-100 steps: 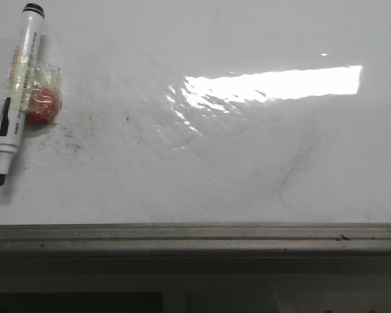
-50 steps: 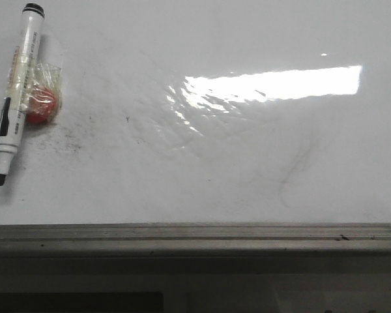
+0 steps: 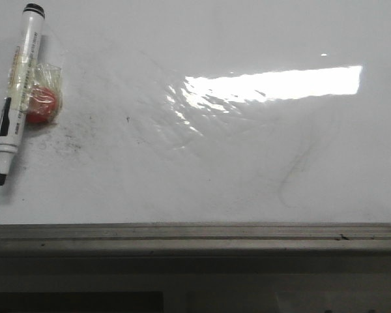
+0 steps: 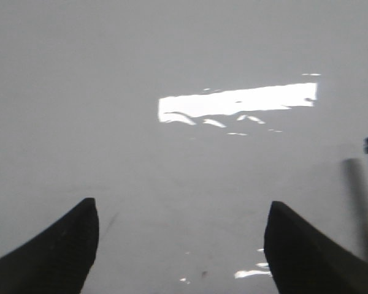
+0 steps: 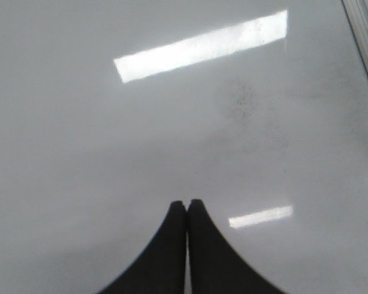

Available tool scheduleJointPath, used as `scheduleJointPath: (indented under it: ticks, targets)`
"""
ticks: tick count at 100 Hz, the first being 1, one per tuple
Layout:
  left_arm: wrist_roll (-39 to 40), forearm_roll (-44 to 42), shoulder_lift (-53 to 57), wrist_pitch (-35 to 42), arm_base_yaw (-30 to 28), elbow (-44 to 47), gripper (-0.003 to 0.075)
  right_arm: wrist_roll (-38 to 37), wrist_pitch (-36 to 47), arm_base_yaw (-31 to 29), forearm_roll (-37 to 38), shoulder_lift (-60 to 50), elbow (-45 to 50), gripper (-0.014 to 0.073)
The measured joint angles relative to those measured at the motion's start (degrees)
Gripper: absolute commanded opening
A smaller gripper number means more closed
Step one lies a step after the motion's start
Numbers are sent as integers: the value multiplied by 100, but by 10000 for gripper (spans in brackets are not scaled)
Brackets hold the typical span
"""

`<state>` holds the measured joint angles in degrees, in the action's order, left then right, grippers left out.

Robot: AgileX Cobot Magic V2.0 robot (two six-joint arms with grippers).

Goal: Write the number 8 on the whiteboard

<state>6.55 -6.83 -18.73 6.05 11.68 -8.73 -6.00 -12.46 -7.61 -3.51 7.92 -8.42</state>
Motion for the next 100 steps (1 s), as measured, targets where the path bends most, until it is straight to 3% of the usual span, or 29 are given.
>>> scheduleJointPath:
  ticks: [24,44,75,87,100]
  targets:
    - [20,-11,-1005,268,1532,-128,512,0,-23,0,-3,0,0,-64]
    - [20,806,-1899,357,2556,-261,512,0,-46,0,-12,0,0,-64]
    - [33,1145,-2894,715,2851,-273,503,0,-129,12,-15,33,0,-64]
    - [33,1153,-3124,1049,2851,-308,430,0,-129,209,-15,237,0,-64]
    - [33,1153,-3344,1225,2851,-319,247,0,-168,769,-15,705,-37,-64]
